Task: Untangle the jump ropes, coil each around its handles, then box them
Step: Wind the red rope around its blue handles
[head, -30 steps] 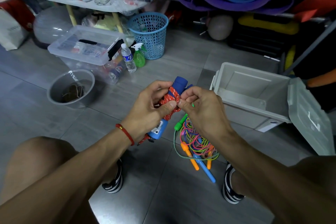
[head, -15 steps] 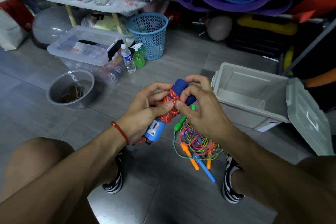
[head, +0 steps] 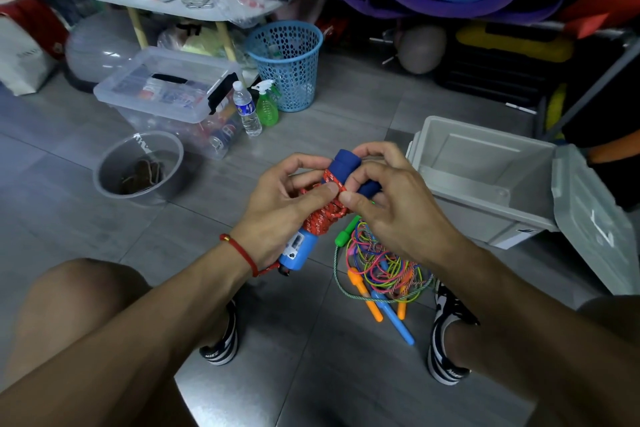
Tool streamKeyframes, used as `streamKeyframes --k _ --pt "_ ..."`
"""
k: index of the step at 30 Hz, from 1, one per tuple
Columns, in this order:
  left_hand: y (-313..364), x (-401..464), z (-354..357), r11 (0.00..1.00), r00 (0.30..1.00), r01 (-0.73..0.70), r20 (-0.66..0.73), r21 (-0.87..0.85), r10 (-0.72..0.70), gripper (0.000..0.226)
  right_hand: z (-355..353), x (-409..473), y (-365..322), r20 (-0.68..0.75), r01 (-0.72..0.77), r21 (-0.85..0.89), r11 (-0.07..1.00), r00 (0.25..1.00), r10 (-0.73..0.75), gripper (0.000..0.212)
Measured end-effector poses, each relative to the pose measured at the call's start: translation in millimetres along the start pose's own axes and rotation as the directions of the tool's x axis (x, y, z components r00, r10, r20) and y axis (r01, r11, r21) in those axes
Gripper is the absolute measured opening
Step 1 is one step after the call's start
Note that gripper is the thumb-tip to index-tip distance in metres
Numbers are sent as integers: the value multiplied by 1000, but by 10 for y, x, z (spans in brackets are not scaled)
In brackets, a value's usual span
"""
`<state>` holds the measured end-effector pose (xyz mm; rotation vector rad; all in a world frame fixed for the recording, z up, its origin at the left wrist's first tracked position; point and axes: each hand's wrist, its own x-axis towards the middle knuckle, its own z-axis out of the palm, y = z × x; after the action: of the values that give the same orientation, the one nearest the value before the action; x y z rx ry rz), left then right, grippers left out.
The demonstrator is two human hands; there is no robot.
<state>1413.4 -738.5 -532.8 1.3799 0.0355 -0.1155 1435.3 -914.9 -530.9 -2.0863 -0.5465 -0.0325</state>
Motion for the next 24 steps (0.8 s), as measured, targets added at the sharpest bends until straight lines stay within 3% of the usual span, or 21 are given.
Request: streamKeyframes --k 6,13,17,24 --pt "-95 20 105 987 995 -75 -47 144 83 24 -54 25 -9 -19 -24 -137 990 1000 21 12" --pt "-129 16 196 998 992 -35 -122 50 41 24 42 38 -4 -191 -48 -219 975 982 5 17" --pt "-77 30 165 999 993 -27 -109 44 32 27 74 38 -11 -170 -25 -240 970 985 -16 12" --pt "-11 4 71 951 985 -167 -1 262 173 21 -26 19 29 -26 56 -165 985 998 -62 6"
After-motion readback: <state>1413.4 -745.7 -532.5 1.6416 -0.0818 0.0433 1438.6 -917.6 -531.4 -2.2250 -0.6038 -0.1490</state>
